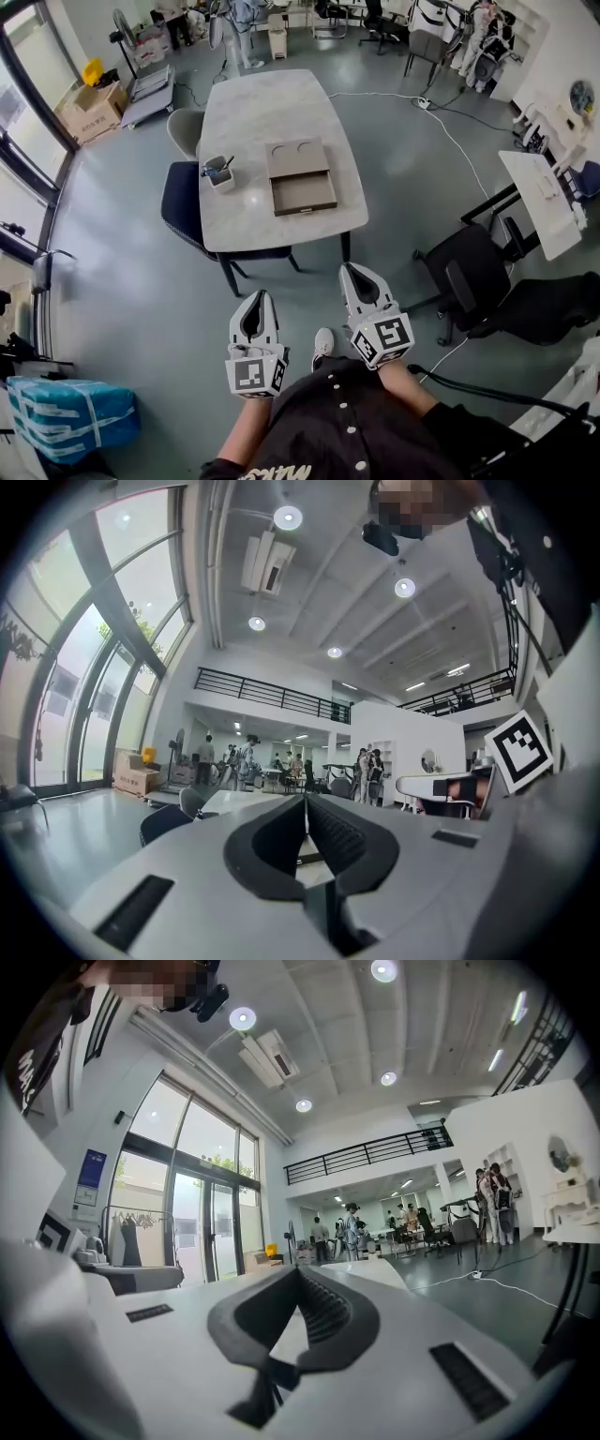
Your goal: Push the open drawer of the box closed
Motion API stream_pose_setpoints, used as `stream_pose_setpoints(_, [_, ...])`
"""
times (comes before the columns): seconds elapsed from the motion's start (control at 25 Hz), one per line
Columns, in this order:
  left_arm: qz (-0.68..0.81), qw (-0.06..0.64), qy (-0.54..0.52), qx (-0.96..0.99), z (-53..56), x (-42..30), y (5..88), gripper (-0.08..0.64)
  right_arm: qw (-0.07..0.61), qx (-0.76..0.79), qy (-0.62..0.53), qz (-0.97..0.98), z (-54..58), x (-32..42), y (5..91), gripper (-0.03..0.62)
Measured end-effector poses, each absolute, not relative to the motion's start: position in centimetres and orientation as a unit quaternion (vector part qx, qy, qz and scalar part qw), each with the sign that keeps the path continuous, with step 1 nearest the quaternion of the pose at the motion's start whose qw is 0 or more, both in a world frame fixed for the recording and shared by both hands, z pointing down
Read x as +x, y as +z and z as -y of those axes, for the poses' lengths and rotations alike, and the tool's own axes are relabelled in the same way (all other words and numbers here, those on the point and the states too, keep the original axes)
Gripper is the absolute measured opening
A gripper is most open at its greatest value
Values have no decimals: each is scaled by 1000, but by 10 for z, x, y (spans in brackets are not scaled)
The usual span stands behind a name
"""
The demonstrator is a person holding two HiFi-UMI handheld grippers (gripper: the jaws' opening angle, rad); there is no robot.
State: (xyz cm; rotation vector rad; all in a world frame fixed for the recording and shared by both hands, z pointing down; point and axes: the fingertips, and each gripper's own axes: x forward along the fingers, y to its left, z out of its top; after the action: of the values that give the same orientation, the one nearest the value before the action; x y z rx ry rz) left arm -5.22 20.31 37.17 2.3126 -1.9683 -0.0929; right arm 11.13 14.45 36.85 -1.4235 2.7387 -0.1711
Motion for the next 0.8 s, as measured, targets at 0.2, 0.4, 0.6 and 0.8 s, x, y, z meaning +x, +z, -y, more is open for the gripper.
stream_pose_setpoints(0.2, [653,48,-25,755,-160,-50,371,18,27,-451,-56,-890,-99,111,369,-3])
stream_pose_setpoints(0.4, [661,47,-22,749,-124,-46,372,18,31,-444,-60,-893,-59,116,371,-3])
stream_pose_setpoints(0.6, [670,53,-22,740,-95,-42,376,18,26,-429,-66,-900,-28,116,379,-3])
stream_pose_setpoints(0.8, [675,57,-14,735,-79,-43,380,18,22,-418,-75,-905,-7,110,385,-3])
